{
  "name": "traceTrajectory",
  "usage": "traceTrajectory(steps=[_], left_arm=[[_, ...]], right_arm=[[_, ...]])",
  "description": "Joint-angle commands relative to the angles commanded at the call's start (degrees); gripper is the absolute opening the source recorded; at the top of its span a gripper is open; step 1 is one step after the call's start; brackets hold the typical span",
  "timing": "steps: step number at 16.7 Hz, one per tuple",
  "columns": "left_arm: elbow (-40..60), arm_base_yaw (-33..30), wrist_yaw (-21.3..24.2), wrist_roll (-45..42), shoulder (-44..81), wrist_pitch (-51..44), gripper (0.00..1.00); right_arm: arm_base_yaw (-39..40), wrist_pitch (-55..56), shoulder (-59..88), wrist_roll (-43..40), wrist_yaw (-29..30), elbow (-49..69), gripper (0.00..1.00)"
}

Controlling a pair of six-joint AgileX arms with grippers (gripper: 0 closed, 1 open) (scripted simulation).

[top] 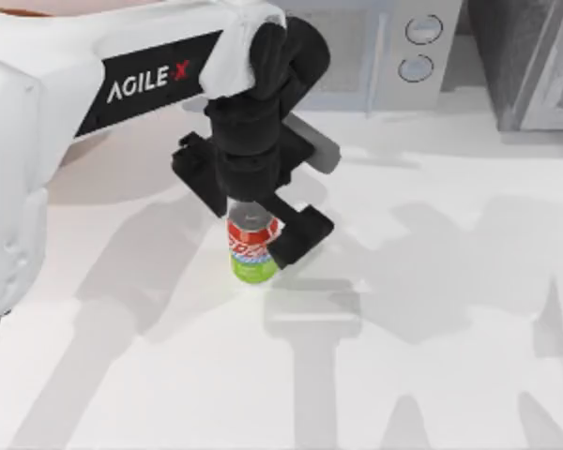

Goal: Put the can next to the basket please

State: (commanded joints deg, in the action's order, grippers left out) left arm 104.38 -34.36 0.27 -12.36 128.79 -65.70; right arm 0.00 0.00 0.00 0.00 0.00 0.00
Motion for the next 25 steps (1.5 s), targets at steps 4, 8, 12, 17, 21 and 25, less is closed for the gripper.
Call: traceTrajectory(steps=[4, 8, 12, 17, 21, 25], left_arm=[[0.00, 0.00, 0.00, 0.00, 0.00, 0.00, 0.85], [0.00, 0.00, 0.00, 0.00, 0.00, 0.00, 0.55], [0.00, 0.00, 0.00, 0.00, 0.00, 0.00, 0.25], [0.00, 0.00, 0.00, 0.00, 0.00, 0.00, 0.00], [0.00, 0.00, 0.00, 0.00, 0.00, 0.00, 0.00], [-0.14, 0.14, 0.04, -0.04, -0.20, -0.09, 0.00]], right_arm=[[0.00, 0.00, 0.00, 0.00, 0.00, 0.00, 1.00], [0.00, 0.00, 0.00, 0.00, 0.00, 0.00, 1.00], [0.00, 0.00, 0.00, 0.00, 0.00, 0.00, 1.00], [0.00, 0.00, 0.00, 0.00, 0.00, 0.00, 1.00], [0.00, 0.00, 0.00, 0.00, 0.00, 0.00, 1.00], [0.00, 0.00, 0.00, 0.00, 0.00, 0.00, 1.00]])
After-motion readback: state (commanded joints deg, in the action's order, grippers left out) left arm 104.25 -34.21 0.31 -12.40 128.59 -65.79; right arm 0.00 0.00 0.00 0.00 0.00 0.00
